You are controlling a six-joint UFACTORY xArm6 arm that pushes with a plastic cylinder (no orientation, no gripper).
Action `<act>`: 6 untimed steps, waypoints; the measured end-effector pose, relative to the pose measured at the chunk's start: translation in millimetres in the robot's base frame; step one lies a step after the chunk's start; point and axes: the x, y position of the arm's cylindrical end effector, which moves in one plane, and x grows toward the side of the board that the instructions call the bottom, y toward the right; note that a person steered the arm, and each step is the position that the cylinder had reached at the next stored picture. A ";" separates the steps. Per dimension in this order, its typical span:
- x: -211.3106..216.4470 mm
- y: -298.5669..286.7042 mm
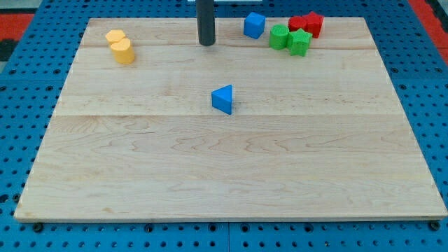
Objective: Push the blue cube into the group of blocks
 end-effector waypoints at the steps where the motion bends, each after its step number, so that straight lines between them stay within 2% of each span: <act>1: -43.6 21.5; 3: -44.4 58.3; 4: -45.8 121.1; 5: -46.9 153.6; 6: -35.9 157.5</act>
